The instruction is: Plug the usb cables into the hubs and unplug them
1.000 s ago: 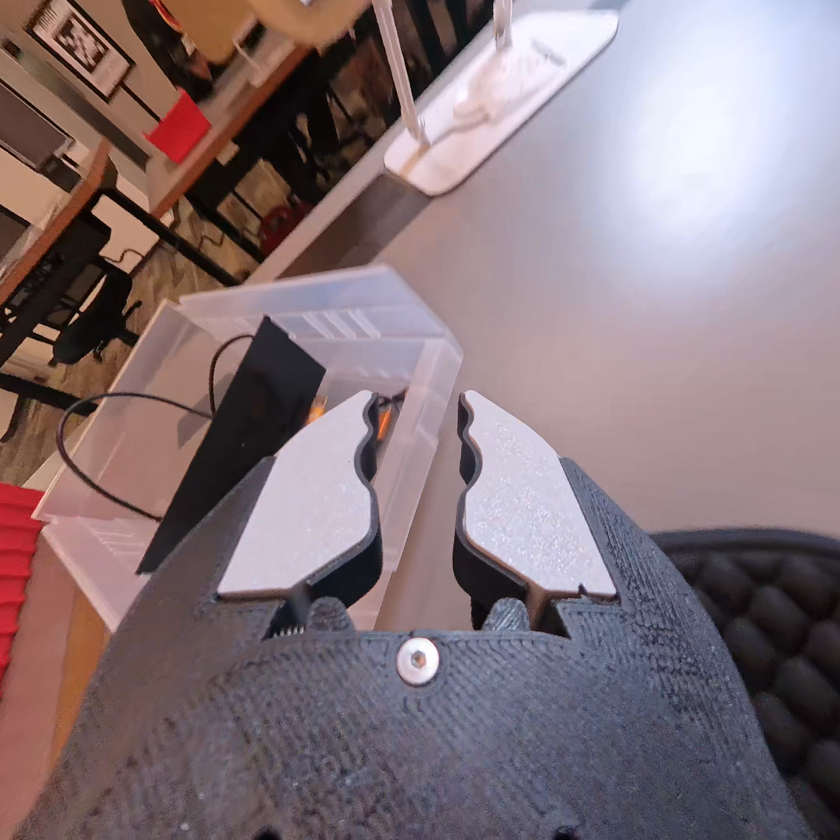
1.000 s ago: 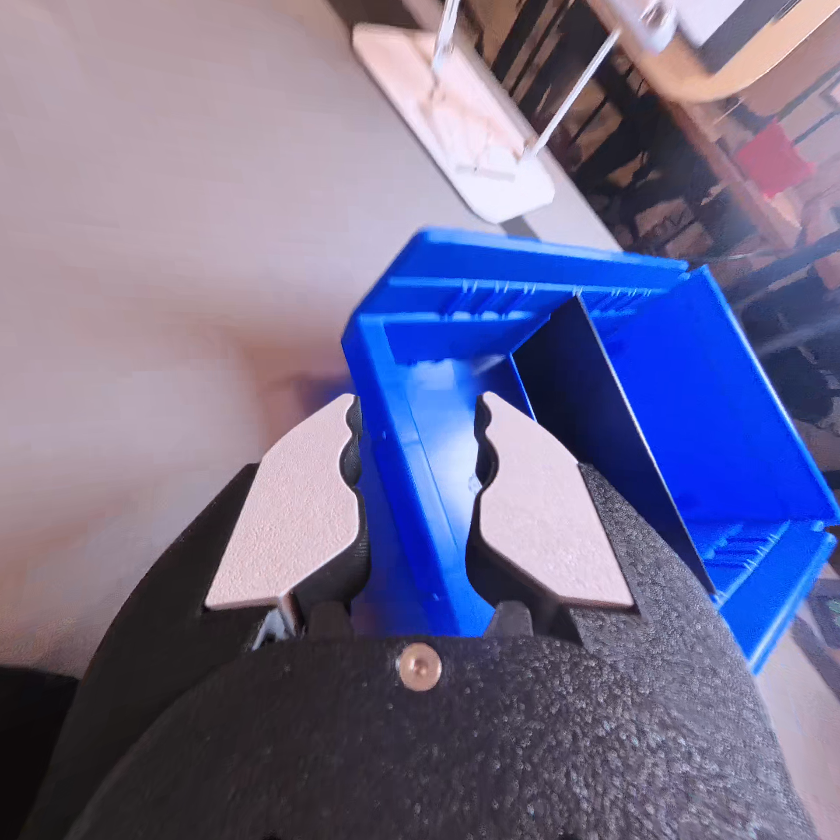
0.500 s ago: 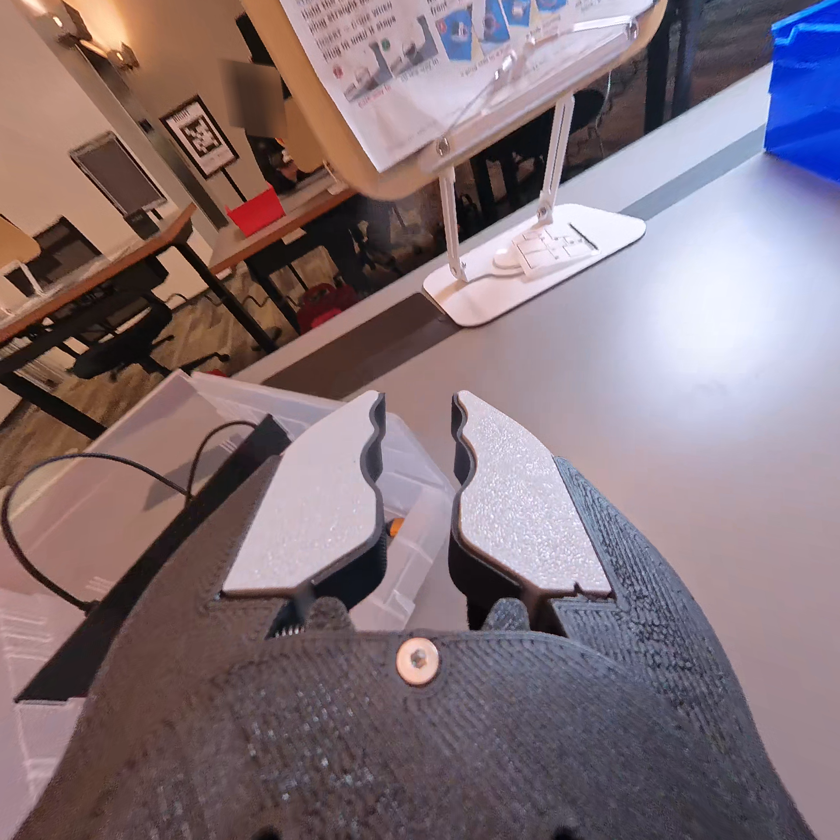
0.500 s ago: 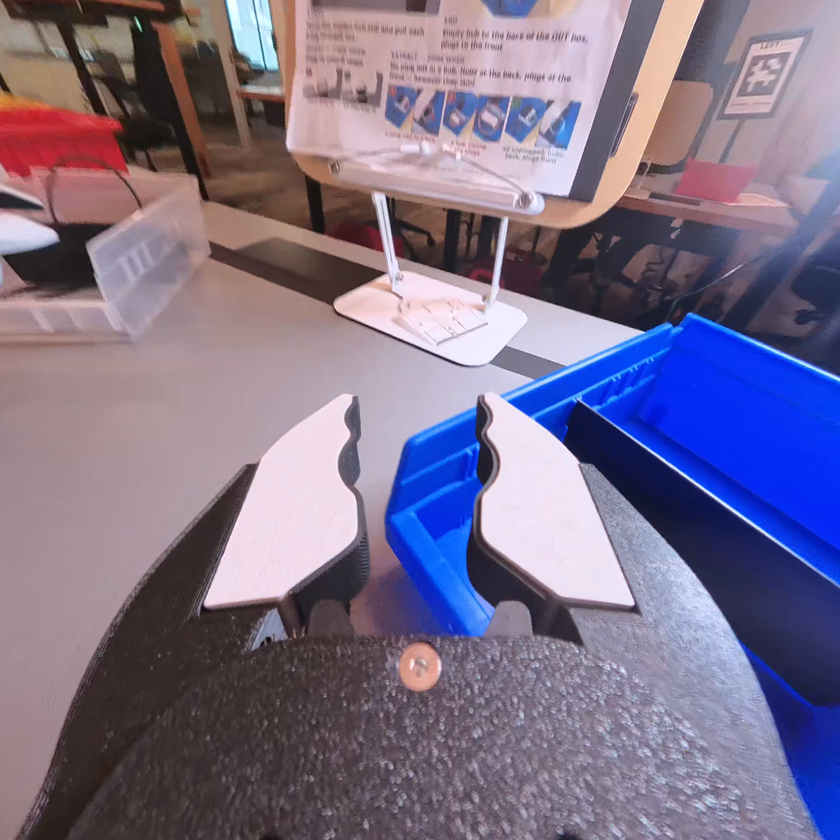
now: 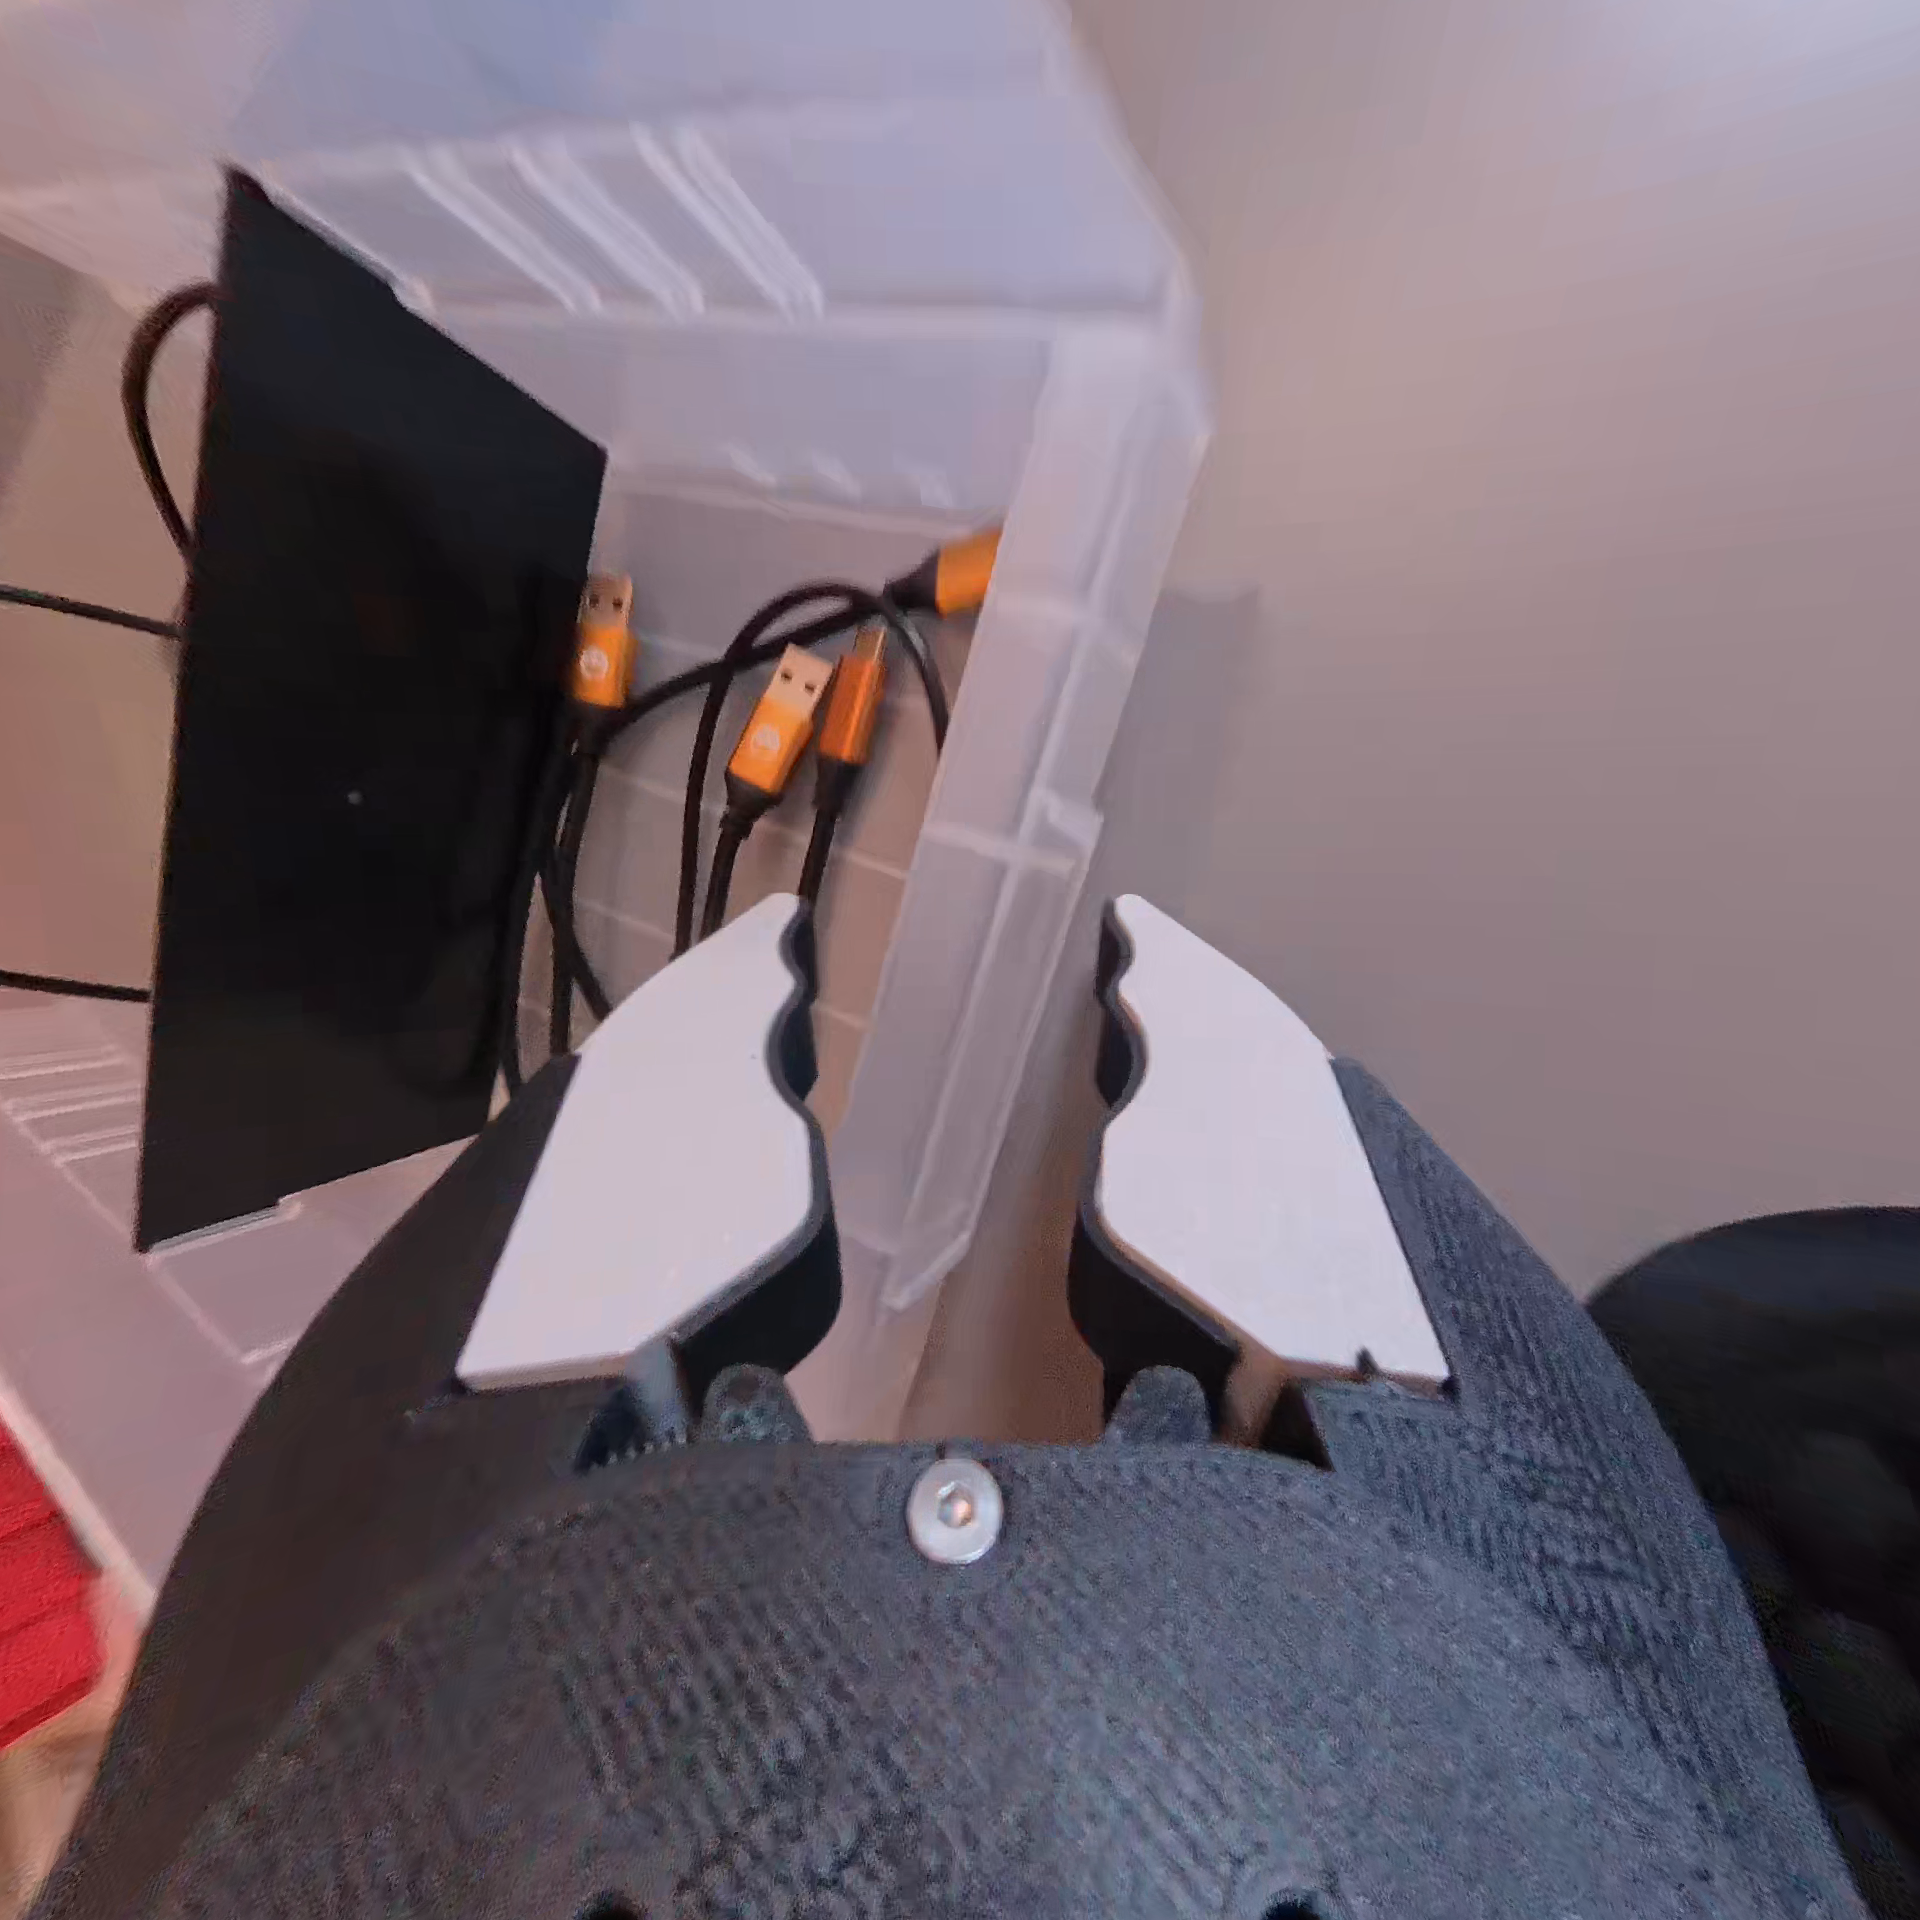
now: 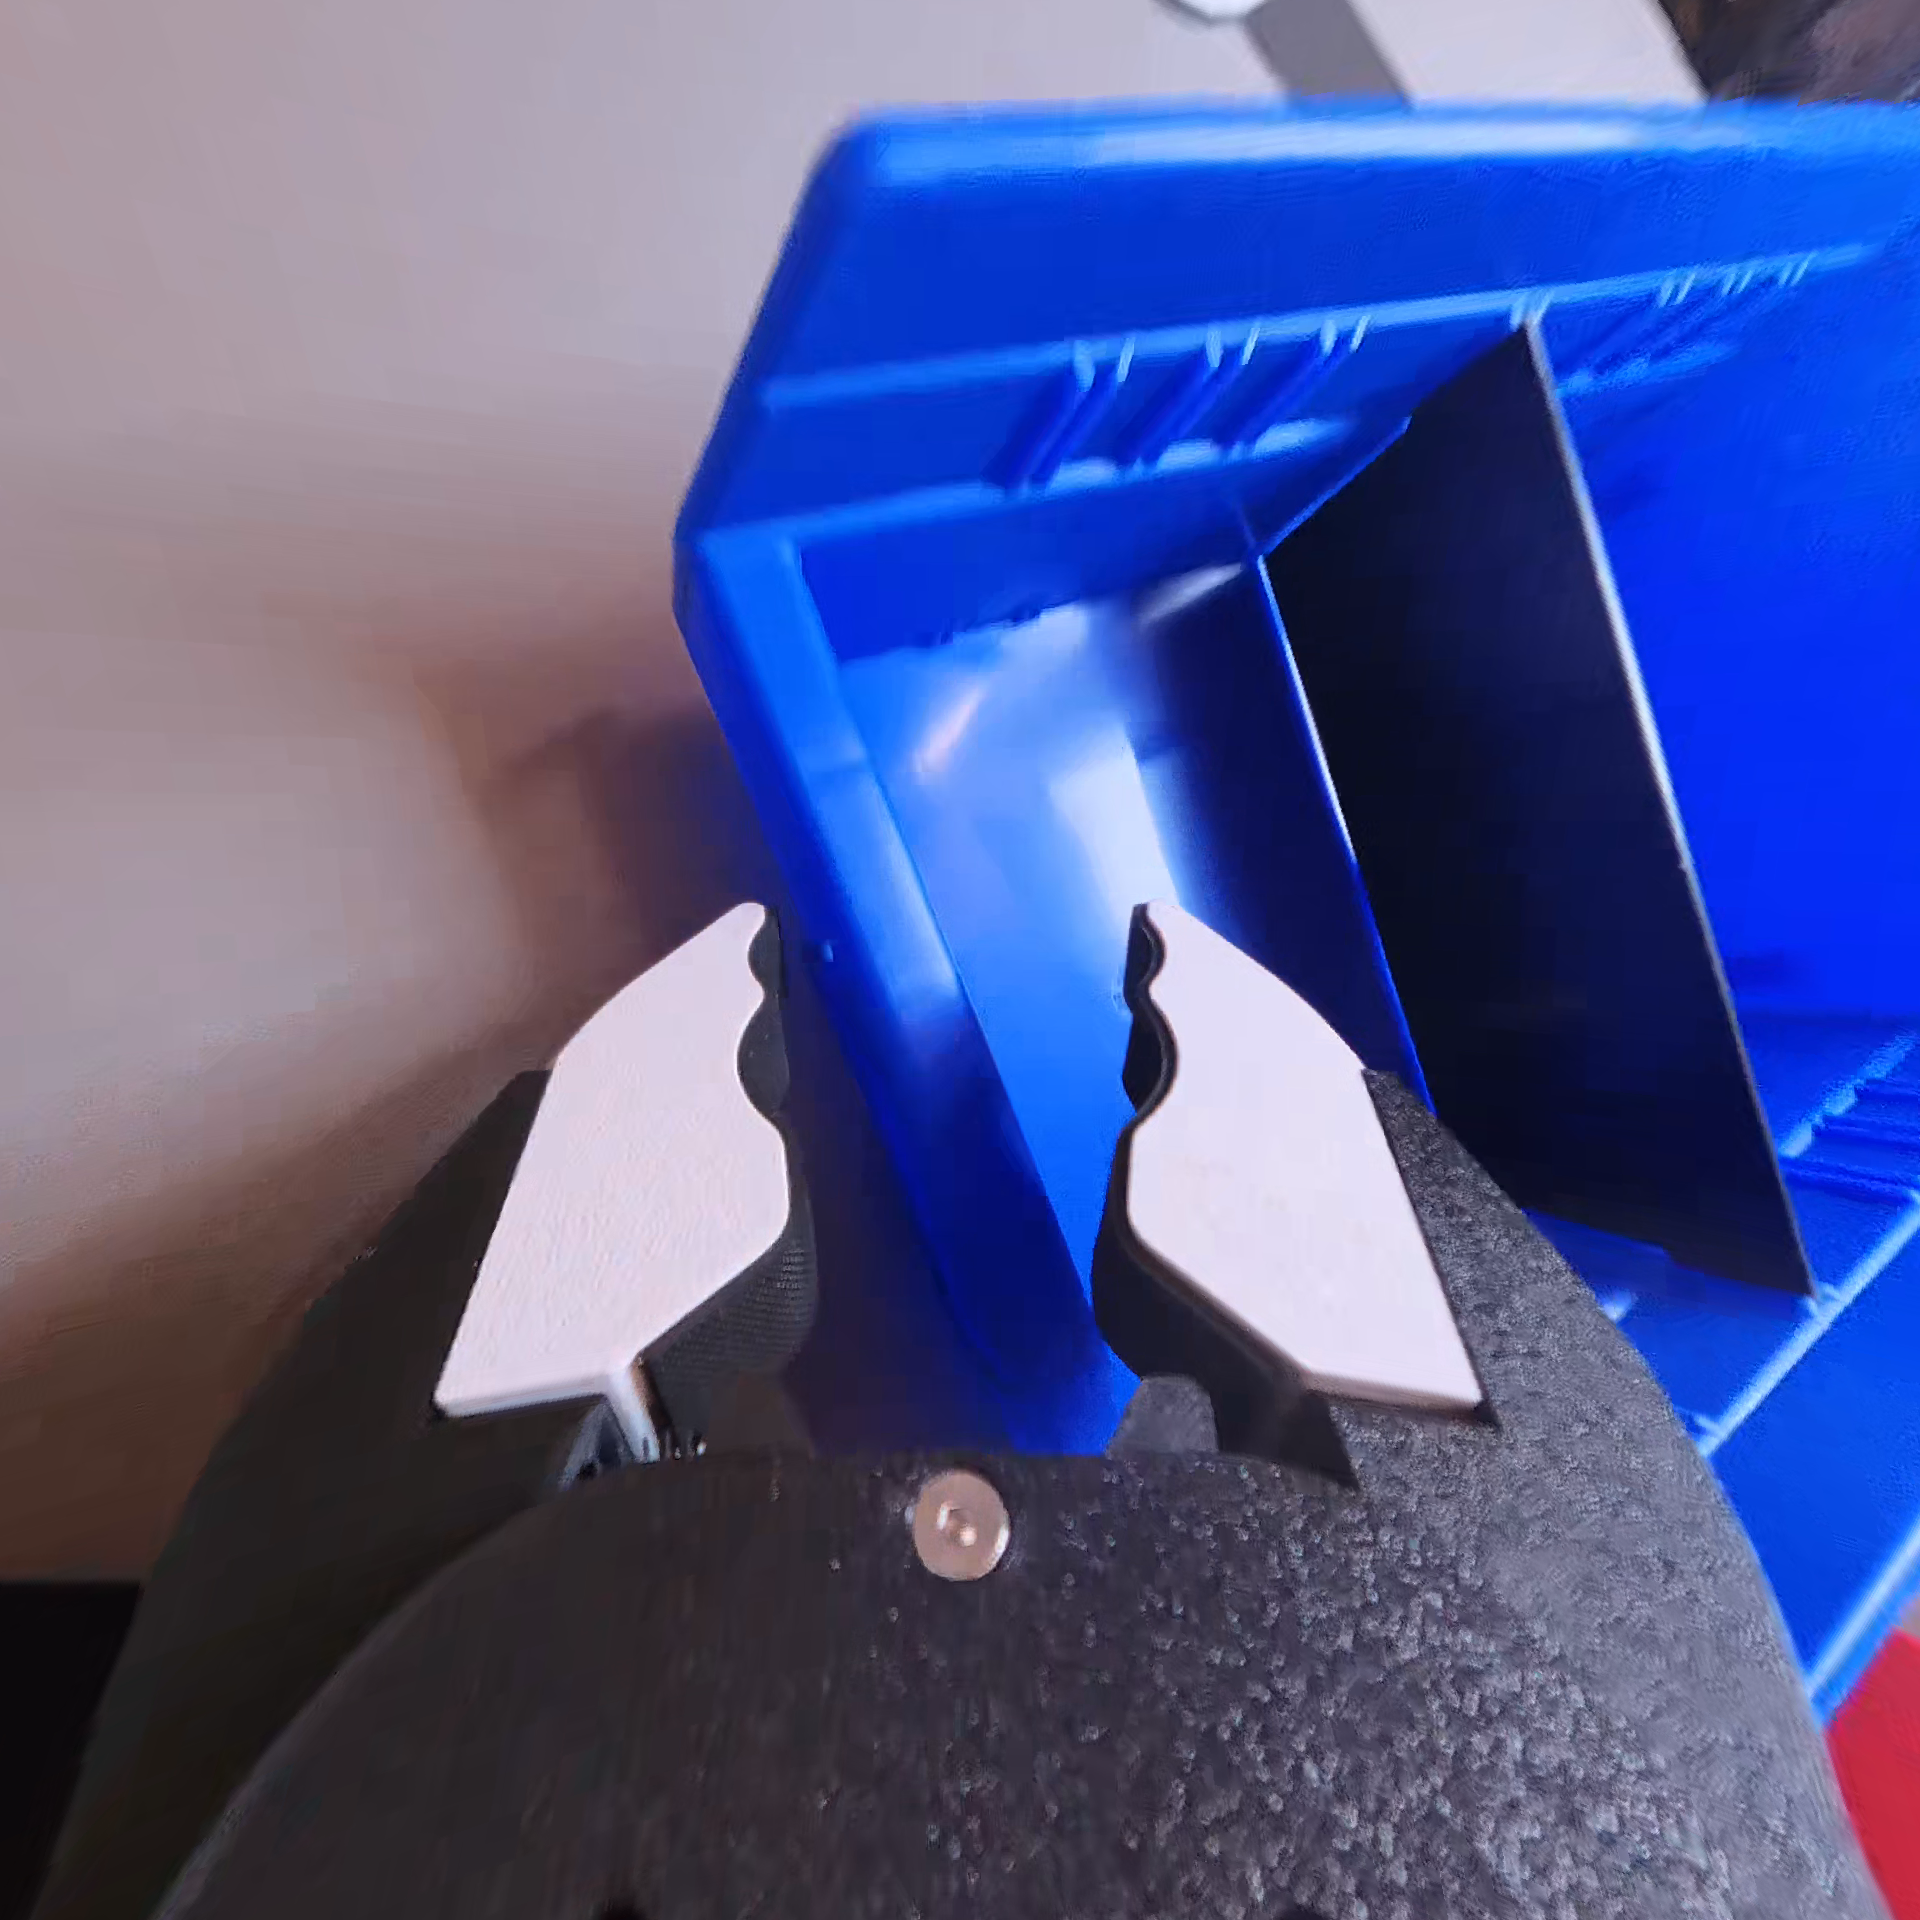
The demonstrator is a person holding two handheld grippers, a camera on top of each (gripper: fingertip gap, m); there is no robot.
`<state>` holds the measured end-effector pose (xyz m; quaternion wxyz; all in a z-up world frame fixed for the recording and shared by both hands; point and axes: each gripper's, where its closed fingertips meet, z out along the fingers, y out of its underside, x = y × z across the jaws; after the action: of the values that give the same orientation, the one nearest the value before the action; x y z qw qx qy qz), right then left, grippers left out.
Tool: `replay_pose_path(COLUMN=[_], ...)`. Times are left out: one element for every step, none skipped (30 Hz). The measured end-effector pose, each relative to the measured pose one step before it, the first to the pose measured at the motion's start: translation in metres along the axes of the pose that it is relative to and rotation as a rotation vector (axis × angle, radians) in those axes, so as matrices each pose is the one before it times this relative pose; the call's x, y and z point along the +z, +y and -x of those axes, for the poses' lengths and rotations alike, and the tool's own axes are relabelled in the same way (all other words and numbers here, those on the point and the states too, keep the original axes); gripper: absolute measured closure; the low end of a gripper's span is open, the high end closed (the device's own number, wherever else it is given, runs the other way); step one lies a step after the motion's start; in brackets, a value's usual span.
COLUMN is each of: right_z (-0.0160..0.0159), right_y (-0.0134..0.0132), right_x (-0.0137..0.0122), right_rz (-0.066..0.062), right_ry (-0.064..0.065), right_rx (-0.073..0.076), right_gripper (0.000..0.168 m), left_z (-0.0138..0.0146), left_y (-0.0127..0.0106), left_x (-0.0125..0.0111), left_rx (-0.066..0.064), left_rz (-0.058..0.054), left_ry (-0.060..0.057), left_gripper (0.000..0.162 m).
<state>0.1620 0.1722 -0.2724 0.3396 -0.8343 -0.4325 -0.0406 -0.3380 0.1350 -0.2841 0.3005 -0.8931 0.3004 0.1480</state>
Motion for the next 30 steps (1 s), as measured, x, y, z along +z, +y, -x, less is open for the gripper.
replay_pose_path(right_z=[0.00106,0.00258,0.00166,0.00041,-0.00036,-0.00154,-0.00219,-0.00199,-0.00238,-0.00318,-0.00392,-0.00389,-0.00378,-0.00373,-0.00385,-0.00404,-0.00411,-0.0037,-0.00332,-0.00301,-0.00235,-0.0017,-0.00081,-0.00043,-0.00057,-0.00071,-0.00056,0.00092,0.00173,0.00075], right_y=[0.00588,0.00218,-0.0011,-0.00213,-0.00198,-0.00193,-0.00182,-0.00183,-0.00198,-0.00206,-0.0018,-0.00143,-0.00164,-0.00151,-0.00147,-0.00146,-0.0013,-0.00132,-0.0013,-0.00124,-0.00125,-0.00118,-0.00092,-0.00063,-0.00064,-0.00148,-0.0026,-0.00397,-0.00525,-0.00532], right_x=[0.00235,0.00239,0.00188,0.00144,0.0012,0.00141,0.00177,0.00187,0.0024,0.0031,0.0037,0.0039,0.00359,0.00361,0.0038,0.00394,0.00381,0.00373,0.00347,0.00323,0.00269,0.00194,0.0009,-0.0001,-0.00097,-0.00231,-0.0039,-0.00481,-0.00535,-0.005], right_rz=[0.0248,0.0038,-0.0133,-0.0146,-0.0088,-0.0069,-0.0062,-0.0035,-0.0024,-0.0021,-0.0001,0.0003,-0.0051,-0.0091,-0.0087,-0.0077,-0.0062,-0.0049,-0.0053,-0.0067,-0.0077,-0.0069,-0.0058,-0.0055,-0.007,-0.0122,-0.0165,-0.0223,-0.0286,-0.0254], right_ry=[-0.0061,-0.016,-0.01,-0.0009,0.0079,0.0192,0.0233,0.017,0.0115,0.0125,0.0131,0.0073,-0.0001,-0.0016,0.0006,0.0031,0.0043,0.0028,0.0005,-0.0013,-0.0011,0.0006,0.0025,0.0076,0.0143,0.0158,0.0072,-0.0108,-0.0181,-0.0069], right_rx=[-0.011,-0.0067,-0.0085,-0.0159,-0.0279,-0.0399,-0.042,-0.0369,-0.0302,-0.0255,-0.023,-0.0135,-0.0033,-0.0057,-0.0103,-0.0115,-0.0118,-0.0117,-0.0104,-0.0081,-0.0076,-0.0094,-0.0078,-0.0013,0.0031,0.0115,0.0275,0.0407,0.0484,0.0462], right_gripper=[0.109,0.113,0.118,0.12,0.124,0.127,0.13,0.132,0.134,0.136,0.137,0.137,0.137,0.137,0.137,0.137,0.137,0.137,0.137,0.137,0.137,0.136,0.136,0.136,0.136,0.134,0.133,0.133,0.133,0.133], left_z=[0.00272,-0.00233,-0.00125,-0.00037,-0.00123,-0.00203,-0.00092,-0.00075,-0.00057,-0.00074,-0.00087,-0.0009,-0.00103,-0.00102,-0.00063,-0.00016,0.00027,0.00075,0.00083,0.00062,0.00045,0.00037,0.00018,-0.00001,0.00002,0.00027,0.00071,0.00093,0.00121,0.00135], left_y=[0.0073,-0.00401,-0.00295,-0.00353,-0.00337,-0.00281,-0.00067,-0.00068,-0.00045,-0.00045,-0.0005,-0.00045,-0.00056,-0.00047,-0.00056,-0.00086,-0.00085,-0.00073,-0.0004,-0.00022,0.00003,-0.00011,-0.00003,-0.00025,-0.00019,-0.00032,-0.00054,-0.00071,-0.00089,-0.00084], left_x=[0.00483,0.00096,0.00156,0.00124,0.00057,-0.00004,-0.00033,-0.00021,-0.00034,-0.00017,-0.00041,-0.00036,-0.00034,-0.0003,-0.0002,0.00023,0.0006,0.00056,0.00057,0.0004,0.00012,-0.00008,-0.00014,-0.00005,-0.00009,0.00007,0.00039,0.00075,0.0011,0.00103], left_rx=[0.0449,0.0335,0.0189,0.0107,0.0291,0.0278,0.0077,0.0116,0.0131,0.0056,0.0085,0.0072,0.0079,0.0081,0.0102,0.0091,0.0107,0.0134,0.0101,0.0077,0.0103,0.0124,0.0105,0.0084,0.0072,0.0091,0.0099,0.0076,0.0072,0.0134], left_rz=[0.0366,-0.034,-0.0197,-0.0191,-0.0172,-0.0148,-0.0005,-0.0028,-0.0047,-0.0061,-0.0067,-0.0074,-0.0067,-0.0062,-0.0065,-0.0068,-0.0069,-0.0084,-0.0099,-0.0089,-0.0077,-0.0076,-0.0069,-0.0061,-0.0056,-0.0058,-0.0064,-0.0065,-0.0077,-0.0101], left_ry=[-0.0199,0.0147,0.0052,-0.0041,-0.002,0.0022,0.0004,-0.0002,0.0008,0.0057,0.0069,0.0073,0.0081,0.0076,0.0049,0.0021,-0.0007,-0.0025,-0.0027,-0.0003,-0.0017,-0.0028,-0.0024,-0.0012,-0.002,-0.0046,-0.0069,-0.0062,-0.0062,-0.0092], left_gripper=[0.119,0.124,0.126,0.127,0.127,0.128,0.128,0.128,0.129,0.129,0.129,0.129,0.129,0.129,0.129,0.129,0.129,0.129,0.129,0.129,0.129,0.129,0.129,0.129,0.129,0.129,0.129,0.129,0.128,0.128])
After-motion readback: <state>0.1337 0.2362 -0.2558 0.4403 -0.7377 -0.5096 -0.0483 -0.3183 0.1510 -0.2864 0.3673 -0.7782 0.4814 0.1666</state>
